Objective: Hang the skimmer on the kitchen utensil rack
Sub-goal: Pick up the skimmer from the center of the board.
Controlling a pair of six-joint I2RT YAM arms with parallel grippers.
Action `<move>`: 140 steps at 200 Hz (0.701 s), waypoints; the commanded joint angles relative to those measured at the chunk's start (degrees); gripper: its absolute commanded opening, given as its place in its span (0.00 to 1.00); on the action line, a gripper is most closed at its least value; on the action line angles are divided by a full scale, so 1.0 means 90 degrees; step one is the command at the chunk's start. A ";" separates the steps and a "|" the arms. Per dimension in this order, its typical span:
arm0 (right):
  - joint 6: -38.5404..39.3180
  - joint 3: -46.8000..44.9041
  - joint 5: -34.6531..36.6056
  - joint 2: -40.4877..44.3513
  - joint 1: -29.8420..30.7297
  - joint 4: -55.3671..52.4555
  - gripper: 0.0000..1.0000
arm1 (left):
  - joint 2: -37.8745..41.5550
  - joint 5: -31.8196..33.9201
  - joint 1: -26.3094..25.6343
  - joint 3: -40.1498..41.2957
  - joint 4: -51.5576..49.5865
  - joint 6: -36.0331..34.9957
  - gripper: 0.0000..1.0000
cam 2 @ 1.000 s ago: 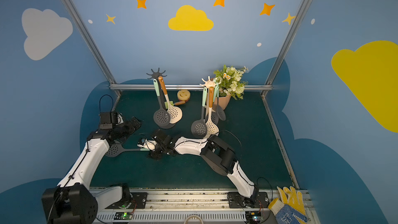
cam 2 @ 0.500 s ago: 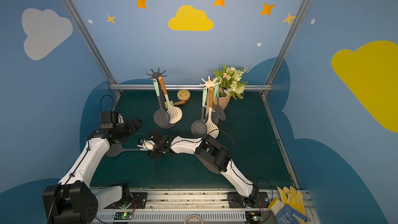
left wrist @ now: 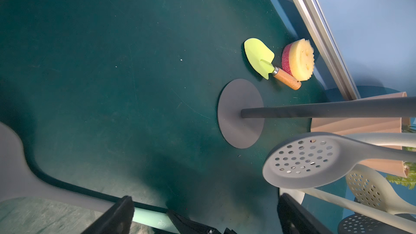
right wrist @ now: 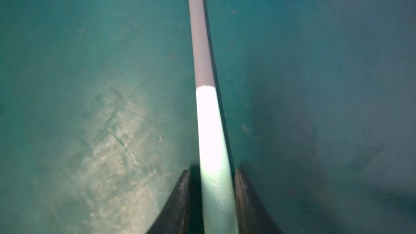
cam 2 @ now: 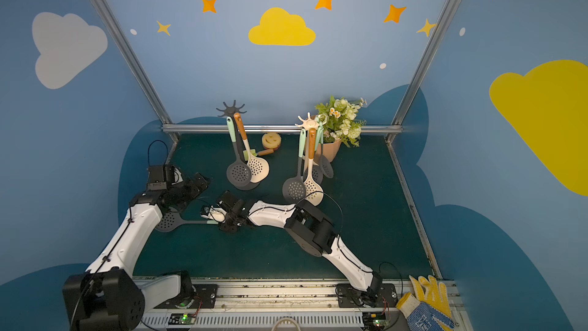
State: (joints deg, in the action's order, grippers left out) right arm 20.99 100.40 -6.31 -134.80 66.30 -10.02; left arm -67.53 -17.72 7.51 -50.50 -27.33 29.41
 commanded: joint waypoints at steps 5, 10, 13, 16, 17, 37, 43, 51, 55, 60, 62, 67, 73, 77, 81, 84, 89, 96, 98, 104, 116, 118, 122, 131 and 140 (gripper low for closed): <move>0.0398 -0.0544 0.0259 0.0296 0.0098 -0.0621 0.21 | 0.0168 0.0037 0.0029 -0.0004 0.0012 -0.0021 1.00; 0.0436 -0.0659 0.0308 0.0366 0.0118 -0.0608 0.19 | 0.0183 0.0035 0.0025 -0.0004 0.0017 -0.0017 1.00; 0.0446 -0.0724 0.0332 0.0410 0.0123 -0.0601 0.17 | 0.0188 0.0035 0.0025 -0.0004 0.0011 -0.0032 1.00; 0.0459 -0.0793 0.0347 0.0451 0.0123 -0.0606 0.16 | 0.0193 0.0036 0.0025 -0.0005 0.0018 -0.0031 1.00; 0.0464 -0.0818 0.0358 0.0468 0.0128 -0.0610 0.16 | 0.0196 0.0040 0.0025 -0.0005 0.0019 -0.0033 1.00; 0.0463 -0.1324 0.0563 0.0807 0.0179 -0.0587 0.06 | 0.0236 0.0025 0.0026 0.0011 0.0016 -0.0026 1.00; 0.0445 -0.1505 0.0632 0.0932 0.0193 -0.0555 0.05 | 0.0244 0.0026 0.0025 0.0015 0.0020 -0.0032 1.00; 0.0394 -0.1791 0.0720 0.1114 0.0201 -0.0486 0.04 | 0.0247 0.0007 0.0027 0.0015 0.0032 -0.0029 1.00; 0.0355 -0.1944 0.0750 0.1222 0.0207 -0.0436 0.04 | 0.0252 -0.0002 0.0026 0.0015 0.0030 -0.0028 1.00; 0.0317 -0.2137 0.0774 0.1360 0.0217 -0.0374 0.04 | 0.0252 -0.0013 0.0026 0.0017 0.0040 -0.0021 1.00; 0.0310 -0.2221 0.0790 0.1400 0.0220 -0.0357 0.04 | 0.0256 -0.0014 0.0025 0.0016 0.0046 -0.0024 1.00; 0.0273 -0.2421 0.0836 0.1569 0.0238 -0.0291 0.04 | 0.0255 -0.0026 0.0025 0.0015 0.0058 -0.0017 1.00; 0.0231 -0.2656 0.0909 0.1763 0.0261 -0.0224 0.04 | 0.0253 -0.0043 0.0025 0.0029 0.0065 -0.0006 1.00; 0.0203 -0.2809 0.0957 0.1875 0.0273 -0.0182 0.05 | 0.0258 -0.0043 0.0030 0.0035 0.0068 -0.0013 1.00; 0.0174 -0.2970 0.1016 0.2013 0.0293 -0.0133 0.05 | 0.0263 -0.0044 0.0025 0.0031 0.0067 -0.0016 1.00; 0.0154 -0.3089 0.1064 0.2116 0.0309 -0.0098 0.05 | 0.0266 -0.0041 0.0025 0.0035 0.0059 -0.0008 1.00; 0.0111 -0.3279 0.1147 0.2274 0.0330 -0.0061 0.05 | 0.0276 -0.0041 0.0016 0.0035 0.0065 -0.0015 1.00; 0.0064 -0.3533 0.1296 0.2485 0.0361 -0.0007 0.06 | 0.0287 -0.0034 0.0011 0.0043 0.0067 -0.0014 1.00; 0.0049 -0.3588 0.1340 0.2546 0.0361 0.0003 0.06 | 0.0291 -0.0026 0.0007 0.0044 0.0063 -0.0008 1.00; 0.0005 -0.3811 0.1461 0.2704 0.0367 0.0045 0.06 | 0.0321 -0.0033 -0.0008 0.0054 0.0067 -0.0016 1.00; -0.0050 -0.4207 0.1705 0.2985 0.0375 0.0131 0.07 | 0.0364 -0.0004 -0.0046 0.0079 0.0066 -0.0027 1.00; -0.0068 -0.4265 0.1750 0.3015 0.0372 0.0140 0.07 | 0.0379 0.0001 -0.0059 0.0083 0.0068 -0.0036 1.00; -0.0097 -0.4374 0.1831 0.3098 0.0368 0.0151 0.07 | 0.0396 0.0036 -0.0077 0.0084 0.0064 -0.0050 1.00; -0.0153 -0.4597 0.2000 0.3243 0.0363 0.0179 0.07 | 0.0422 0.0114 -0.0142 0.0084 0.0027 -0.0079 1.00; -0.0174 -0.4814 0.2110 0.3364 0.0363 0.0222 0.08 | 0.0444 0.0182 -0.0219 0.0069 -0.0005 -0.0125 1.00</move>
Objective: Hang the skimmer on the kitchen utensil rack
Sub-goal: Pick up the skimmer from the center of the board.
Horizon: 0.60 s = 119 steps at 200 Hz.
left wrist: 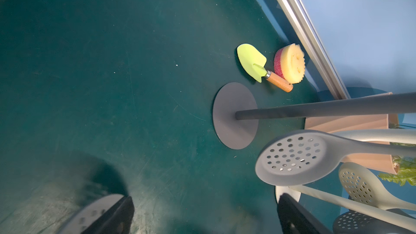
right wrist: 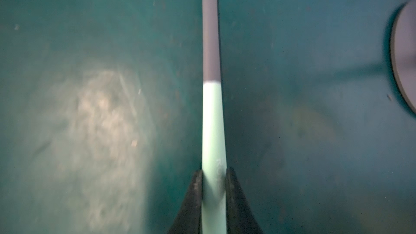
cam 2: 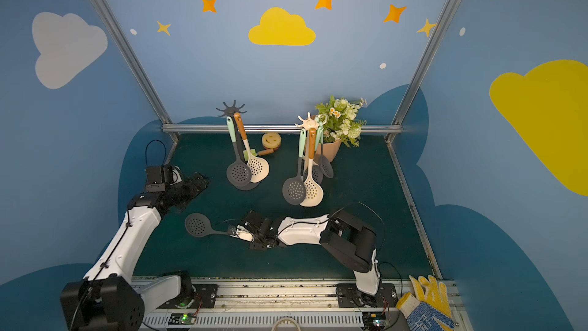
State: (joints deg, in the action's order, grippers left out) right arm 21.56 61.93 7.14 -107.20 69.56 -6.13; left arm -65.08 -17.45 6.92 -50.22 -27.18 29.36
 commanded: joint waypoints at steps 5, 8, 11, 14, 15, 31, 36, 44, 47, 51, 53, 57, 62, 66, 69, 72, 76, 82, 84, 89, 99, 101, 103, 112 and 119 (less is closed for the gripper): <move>-0.0245 -0.0664 0.0678 0.0357 0.0003 -0.0145 0.08 | 0.0182 0.0195 -0.0188 0.0041 -0.0051 -0.0138 1.00; -0.0253 -0.0736 0.0726 0.0387 0.0004 -0.0093 0.08 | 0.0191 0.0214 -0.0221 0.0042 -0.0060 -0.0146 1.00; -0.0272 -0.0802 0.0768 0.0417 0.0005 -0.0056 0.08 | 0.0207 0.0229 -0.0251 0.0051 -0.0064 -0.0168 1.00; -0.0288 -0.0859 0.0815 0.0441 0.0005 -0.0014 0.08 | 0.0223 0.0258 -0.0278 0.0052 -0.0071 -0.0185 1.00; -0.0292 -0.0877 0.0821 0.0453 0.0006 -0.0003 0.08 | 0.0221 0.0269 -0.0284 0.0052 -0.0068 -0.0191 1.00; -0.0306 -0.1095 0.0971 0.0550 -0.0012 0.0126 0.10 | 0.0303 0.0431 -0.0470 0.0066 -0.0125 -0.0291 1.00; -0.0301 -0.1132 0.1030 0.0579 -0.0011 0.0125 0.10 | 0.0332 0.0480 -0.0520 0.0064 -0.0125 -0.0320 1.00; -0.0314 -0.1189 0.1128 0.0632 -0.0031 0.0179 0.11 | 0.0396 0.0548 -0.0590 0.0089 -0.0143 -0.0367 1.00; -0.0316 -0.1210 0.1163 0.0654 -0.0025 0.0195 0.12 | 0.0422 0.0552 -0.0621 0.0096 -0.0153 -0.0381 1.00; -0.0310 -0.1253 0.1187 0.0698 -0.0035 0.0222 0.13 | 0.0458 0.0548 -0.0655 0.0108 -0.0164 -0.0405 1.00; -0.0314 -0.1280 0.1199 0.0719 -0.0041 0.0242 0.14 | 0.0477 0.0547 -0.0682 0.0115 -0.0164 -0.0415 1.00; -0.0325 -0.1315 0.1202 0.0781 -0.0052 0.0273 0.15 | 0.0522 0.0641 -0.0714 0.0128 -0.0183 -0.0450 1.00; -0.0353 -0.1356 0.1194 0.0856 -0.0064 0.0311 0.17 | 0.0566 0.0776 -0.0761 0.0130 -0.0207 -0.0476 1.00; -0.0378 -0.1401 0.1193 0.0941 -0.0073 0.0344 0.19 | 0.0632 0.0809 -0.0782 0.0138 -0.0220 -0.0492 1.00; -0.0395 -0.1431 0.1183 0.1007 -0.0087 0.0370 0.20 | 0.0675 0.0831 -0.0819 0.0140 -0.0233 -0.0512 1.00; -0.0395 -0.1461 0.1173 0.1070 -0.0084 0.0390 0.22 | 0.0714 0.0844 -0.0842 0.0145 -0.0241 -0.0538 1.00; -0.0395 -0.1499 0.1170 0.1172 -0.0086 0.0430 0.24 | 0.0779 0.0862 -0.0874 0.0146 -0.0250 -0.0572 1.00; -0.0591 -0.1559 0.1153 0.1328 -0.0097 0.0489 0.25 | 0.0882 0.0900 -0.0932 0.0158 -0.0275 -0.0612 1.00; -0.0626 -0.1581 0.1136 0.1382 -0.0096 0.0506 0.25 | 0.0910 0.0915 -0.0954 0.0159 -0.0279 -0.0627 1.00; -0.0691 -0.1624 0.1101 0.1507 -0.0094 0.0556 0.26 | 0.0986 0.0923 -0.0994 0.0165 -0.0276 -0.0666 1.00; -0.0842 -0.1758 0.1037 0.1817 -0.0106 0.0667 0.29 | 0.1162 0.0886 -0.1033 0.0195 -0.0271 -0.0740 1.00; -0.0862 -0.1782 0.1032 0.1878 -0.0105 0.0687 0.29 | 0.1192 0.0865 -0.1040 0.0203 -0.0271 -0.0750 1.00; -0.0914 -0.1803 0.1013 0.1937 -0.0105 0.0707 0.30 | 0.1214 0.0848 -0.1046 0.0212 -0.0276 -0.0757 1.00; -0.1085 -0.1932 0.0964 0.2203 -0.0128 0.0791 0.32 | 0.1367 0.0765 -0.1054 0.0272 -0.0283 -0.0826 1.00; -0.1254 -0.2030 0.0879 0.2417 -0.0132 0.0834 0.34 | 0.1492 0.0668 -0.1067 0.0318 -0.0293 -0.0940 1.00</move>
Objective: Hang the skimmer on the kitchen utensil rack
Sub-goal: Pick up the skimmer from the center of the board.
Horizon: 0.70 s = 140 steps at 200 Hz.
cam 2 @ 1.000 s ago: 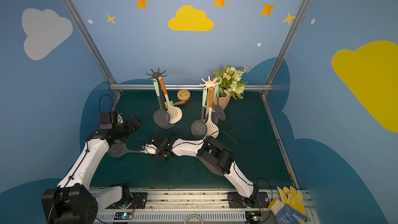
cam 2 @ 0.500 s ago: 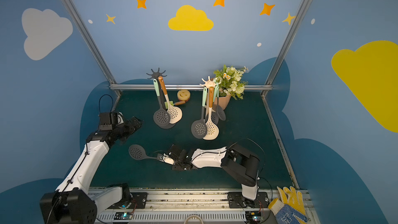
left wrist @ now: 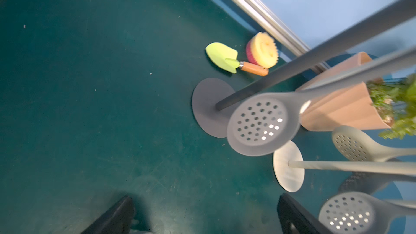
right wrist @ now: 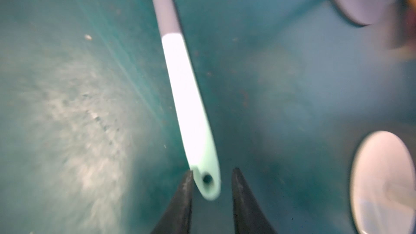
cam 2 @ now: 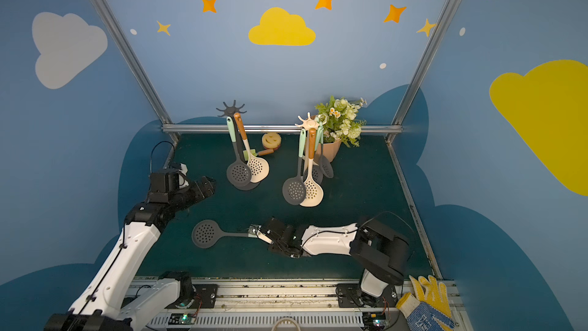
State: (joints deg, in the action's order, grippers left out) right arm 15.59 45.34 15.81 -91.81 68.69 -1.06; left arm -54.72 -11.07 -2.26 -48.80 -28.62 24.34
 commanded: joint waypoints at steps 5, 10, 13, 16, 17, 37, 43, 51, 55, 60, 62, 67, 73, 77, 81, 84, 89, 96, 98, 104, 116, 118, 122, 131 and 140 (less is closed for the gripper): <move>-0.0717 -0.0249 -0.0133 0.0857 -0.0045 0.0300 0.35 | 0.0416 -0.0075 -0.0059 0.0184 -0.0131 -0.0484 1.00; -0.0873 -0.0346 -0.0155 0.1025 -0.0045 0.0351 0.36 | 0.0471 -0.0317 -0.0085 0.0220 -0.0137 -0.0594 1.00; -0.0967 -0.0402 -0.0169 0.1126 -0.0052 0.0389 0.36 | 0.0513 -0.0383 -0.0096 0.0227 -0.0131 -0.0653 1.00; -0.1061 -0.0460 -0.0173 0.1224 -0.0052 0.0412 0.37 | 0.0549 -0.0462 -0.0123 0.0248 -0.0139 -0.0716 1.00; -0.1094 -0.0478 -0.0179 0.1259 -0.0053 0.0426 0.37 | 0.0560 -0.0475 -0.0126 0.0252 -0.0144 -0.0724 1.00; -0.1740 -0.0950 -0.0226 0.1960 -0.0063 0.0559 0.42 | 0.0660 -0.0783 -0.0336 0.0261 -0.0273 -0.1123 1.00; -0.1929 -0.1055 -0.0223 0.2186 -0.0055 0.0534 0.42 | 0.0660 -0.0871 -0.0433 0.0246 -0.0302 -0.1272 1.00; -0.2161 -0.1227 -0.0206 0.2437 -0.0067 0.0520 0.43 | 0.0669 -0.0917 -0.0610 0.0219 -0.0352 -0.1460 1.00; -0.2252 -0.1304 -0.0210 0.2601 -0.0064 0.0519 0.44 | 0.0665 -0.0909 -0.0695 0.0208 -0.0374 -0.1547 1.00; -0.2371 -0.1390 -0.0214 0.2777 -0.0063 0.0497 0.44 | 0.0662 -0.0914 -0.0816 0.0190 -0.0383 -0.1684 1.00; -0.2425 -0.1423 -0.0216 0.2850 -0.0071 0.0491 0.45 | 0.0665 -0.0922 -0.0851 0.0188 -0.0384 -0.1746 1.00; -0.2540 -0.1511 -0.0226 0.3016 -0.0073 0.0484 0.45 | 0.0655 -0.0941 -0.0977 0.0169 -0.0399 -0.1888 1.00; -0.2661 -0.1605 -0.0228 0.3208 -0.0087 0.0480 0.46 | 0.0637 -0.0987 -0.1113 0.0143 -0.0423 -0.2060 0.99; -0.2744 -0.1672 -0.0222 0.3333 -0.0092 0.0469 0.46 | 0.0618 -0.1037 -0.1205 0.0125 -0.0465 -0.2196 0.99; -0.2807 -0.1720 -0.0235 0.3462 -0.0104 0.0449 0.46 | 0.0594 -0.1117 -0.1289 0.0098 -0.0514 -0.2357 0.99; -0.2840 -0.1757 -0.0235 0.3558 -0.0112 0.0441 0.46 | 0.0572 -0.1169 -0.1363 0.0075 -0.0568 -0.2486 0.99; -0.2877 -0.1836 -0.0236 0.3712 -0.0120 0.0440 0.47 | 0.0538 -0.1225 -0.1482 0.0044 -0.0672 -0.2689 0.98; -0.2946 -0.1935 -0.0184 0.3929 -0.0132 0.0425 0.47 | 0.0497 -0.1216 -0.1671 -0.0013 -0.0838 -0.2987 0.97; -0.2971 -0.1958 -0.0158 0.3990 -0.0137 0.0431 0.47 | 0.0487 -0.1200 -0.1723 -0.0031 -0.0881 -0.3065 0.97; -0.3023 -0.2039 -0.0087 0.4160 -0.0165 0.0419 0.48 | 0.0467 -0.1185 -0.1882 -0.0055 -0.1004 -0.3291 0.97; -0.3111 -0.2202 -0.0059 0.4576 -0.0274 0.0381 0.49 | 0.0470 -0.1256 -0.2148 -0.0086 -0.1227 -0.3754 0.96; -0.3125 -0.2224 -0.0063 0.4635 -0.0294 0.0381 0.49 | 0.0473 -0.1259 -0.2197 -0.0091 -0.1256 -0.3802 0.95; -0.3169 -0.2266 -0.0076 0.4736 -0.0338 0.0364 0.49 | 0.0483 -0.1255 -0.2263 -0.0087 -0.1309 -0.3985 0.95; -0.3265 -0.2343 -0.0120 0.4972 -0.0475 0.0295 0.50 | 0.0518 -0.1185 -0.2490 -0.0058 -0.1387 -0.4303 0.92; -0.3335 -0.2363 -0.0240 0.5157 -0.0630 0.0184 0.50 | 0.0533 -0.1076 -0.2708 -0.0005 -0.1426 -0.4590 0.86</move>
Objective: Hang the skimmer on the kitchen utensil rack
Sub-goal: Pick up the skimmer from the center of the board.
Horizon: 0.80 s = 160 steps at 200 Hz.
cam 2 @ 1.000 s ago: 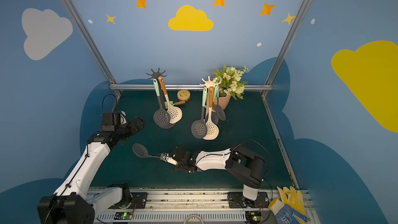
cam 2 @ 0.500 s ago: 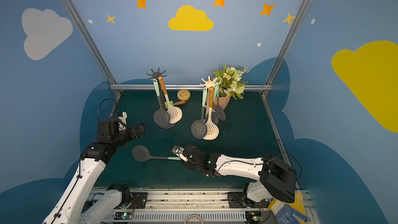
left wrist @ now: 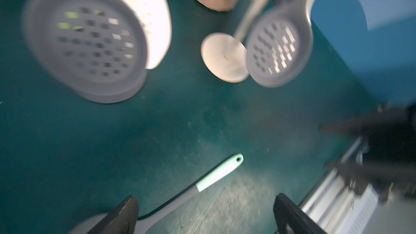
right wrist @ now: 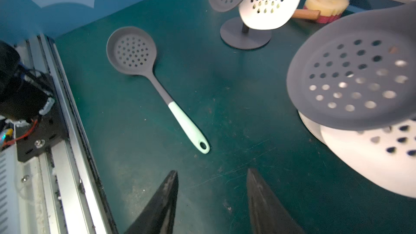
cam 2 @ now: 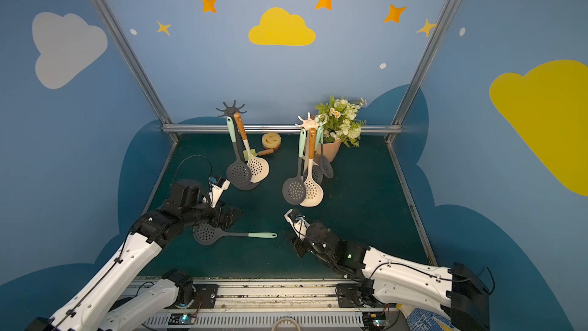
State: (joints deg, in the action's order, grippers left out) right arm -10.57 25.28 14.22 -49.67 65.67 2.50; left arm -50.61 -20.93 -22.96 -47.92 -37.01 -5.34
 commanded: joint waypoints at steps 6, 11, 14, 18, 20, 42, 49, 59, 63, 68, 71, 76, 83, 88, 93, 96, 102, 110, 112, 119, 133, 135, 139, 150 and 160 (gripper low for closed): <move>-0.0461 -0.0138 -0.0157 0.0580 -0.0385 -0.0271 0.50 | 0.0070 0.0138 -0.0543 -0.0087 -0.0545 -0.1504 0.81; -0.0482 -0.0130 -0.0222 0.0640 -0.0456 -0.0325 0.50 | 0.0050 0.0279 -0.0675 -0.0086 -0.0585 -0.1635 0.78; -0.0493 -0.0119 -0.0272 0.0671 -0.0493 -0.0358 0.50 | 0.0029 0.0348 -0.0735 -0.0081 -0.0611 -0.1737 0.76; -0.0496 -0.0103 -0.0322 0.0700 -0.0538 -0.0416 0.50 | 0.0014 0.0462 -0.0816 -0.0076 -0.0653 -0.1861 0.75; -0.0496 -0.0089 -0.0340 0.0718 -0.0558 -0.0444 0.51 | 0.0002 0.0512 -0.0857 -0.0069 -0.0672 -0.1924 0.74; -0.0491 0.0026 -0.0437 0.0759 -0.0710 -0.0779 0.50 | -0.0294 0.1162 -0.1244 -0.0093 -0.1037 -0.2512 0.70; -0.0500 0.0049 -0.0467 0.0769 -0.0761 -0.0852 0.50 | -0.0434 0.1365 -0.1344 -0.0128 -0.1186 -0.2657 0.68; -0.0515 0.0039 -0.0554 0.0803 -0.0818 -0.0900 0.51 | -0.0649 0.1617 -0.1418 -0.0154 -0.1361 -0.2839 0.66; -0.0516 0.0025 -0.0589 0.0813 -0.0835 -0.0890 0.51 | -0.0743 0.1748 -0.1438 -0.0163 -0.1425 -0.2916 0.66; -0.0534 0.0006 -0.0633 0.0839 -0.0864 -0.0876 0.51 | -0.0860 0.1850 -0.1461 -0.0180 -0.1505 -0.2990 0.65; -0.0543 -0.0012 -0.0664 0.0857 -0.0877 -0.0861 0.51 | -0.0927 0.1917 -0.1468 -0.0183 -0.1549 -0.3046 0.65; -0.0553 -0.0047 -0.0702 0.0889 -0.0894 -0.0838 0.51 | -0.1034 0.2031 -0.1468 -0.0176 -0.1617 -0.3130 0.63; -0.0567 -0.0091 -0.0749 0.0930 -0.0918 -0.0802 0.51 | -0.1180 0.2160 -0.1482 -0.0165 -0.1693 -0.3232 0.62; -0.0569 -0.0120 -0.0768 0.0960 -0.0929 -0.0779 0.51 | -0.1288 0.2262 -0.1478 -0.0150 -0.1732 -0.3294 0.60; -0.0582 -0.0158 -0.0778 0.0998 -0.0942 -0.0743 0.51 | -0.1379 0.2350 -0.1491 -0.0136 -0.1751 -0.3343 0.59; -0.0593 -0.0181 -0.0795 0.1019 -0.0955 -0.0730 0.51 | -0.1439 0.2383 -0.1506 -0.0135 -0.1773 -0.3369 0.58; -0.0591 -0.0220 -0.0803 0.1060 -0.0967 -0.0703 0.51 | -0.1530 0.2443 -0.1510 -0.0125 -0.1799 -0.3397 0.56; -0.0582 -0.0258 -0.0817 0.1094 -0.0987 -0.0669 0.52 | -0.1634 0.2489 -0.1533 -0.0125 -0.1805 -0.3390 0.54; -0.0576 -0.0267 -0.0811 0.1095 -0.0995 -0.0659 0.52 | -0.1655 0.2484 -0.1539 -0.0130 -0.1803 -0.3383 0.54; -0.0575 -0.0286 -0.0808 0.1105 -0.1016 -0.0650 0.52 | -0.1739 0.2432 -0.1563 -0.0149 -0.1814 -0.3345 0.54; -0.0525 -0.0279 -0.0866 0.1081 -0.1056 -0.0638 0.52 | -0.1883 0.2403 -0.1630 -0.0125 -0.1722 -0.3268 0.52; -0.0515 -0.0274 -0.0879 0.1072 -0.1056 -0.0629 0.52 | -0.1917 0.2394 -0.1648 -0.0125 -0.1714 -0.3257 0.52; -0.0498 -0.0273 -0.0896 0.1056 -0.1073 -0.0620 0.52 | -0.1984 0.2369 -0.1682 -0.0125 -0.1722 -0.3245 0.51; -0.0431 -0.0228 -0.0977 0.0998 -0.1090 -0.0615 0.52 | -0.2170 0.2358 -0.1756 -0.0117 -0.1701 -0.3190 0.51; -0.0379 -0.0182 -0.1042 0.0922 -0.1095 -0.0614 0.52 | -0.2360 0.2461 -0.1827 -0.0115 -0.1646 -0.3123 0.47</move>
State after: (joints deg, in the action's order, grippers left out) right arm -15.03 23.22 6.79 -40.56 56.23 -4.01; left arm -68.88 -0.40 -38.09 -48.03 -50.92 -33.85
